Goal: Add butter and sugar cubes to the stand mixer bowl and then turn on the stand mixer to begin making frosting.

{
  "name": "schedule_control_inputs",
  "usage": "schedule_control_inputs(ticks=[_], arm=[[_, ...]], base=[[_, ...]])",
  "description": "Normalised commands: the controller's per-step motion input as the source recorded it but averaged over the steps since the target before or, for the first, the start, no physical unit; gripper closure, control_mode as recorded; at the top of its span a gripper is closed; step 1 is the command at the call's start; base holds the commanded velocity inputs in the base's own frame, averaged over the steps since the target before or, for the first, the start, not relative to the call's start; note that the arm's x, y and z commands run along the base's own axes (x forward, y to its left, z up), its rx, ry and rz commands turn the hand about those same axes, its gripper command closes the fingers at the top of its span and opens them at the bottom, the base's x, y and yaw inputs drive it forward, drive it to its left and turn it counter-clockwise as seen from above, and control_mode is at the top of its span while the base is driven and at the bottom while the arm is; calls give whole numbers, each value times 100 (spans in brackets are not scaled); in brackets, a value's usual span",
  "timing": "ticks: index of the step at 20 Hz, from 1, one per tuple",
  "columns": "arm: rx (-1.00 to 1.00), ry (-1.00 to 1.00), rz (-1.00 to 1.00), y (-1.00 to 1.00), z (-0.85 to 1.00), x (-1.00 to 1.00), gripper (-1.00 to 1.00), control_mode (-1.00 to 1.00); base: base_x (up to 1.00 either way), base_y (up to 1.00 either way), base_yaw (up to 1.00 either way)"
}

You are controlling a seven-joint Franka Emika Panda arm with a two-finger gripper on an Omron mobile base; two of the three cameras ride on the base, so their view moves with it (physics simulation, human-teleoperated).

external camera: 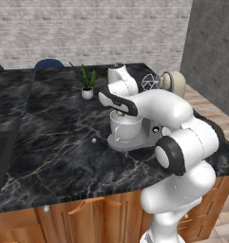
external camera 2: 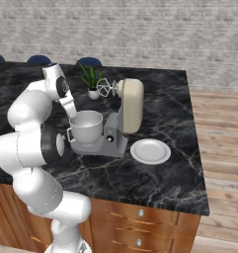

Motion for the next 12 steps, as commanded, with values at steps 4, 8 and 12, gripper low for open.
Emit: schedule_control_inputs(ticks=[4,8,12], arm=[[0,0,0,-36,0,44,100,-100],[0,0,0,-11,-9,15,100,-100],[0,-2,0,-2,-41,0,100,-100]], base=[[0,0,0],[0,0,0],[0,0,0]])
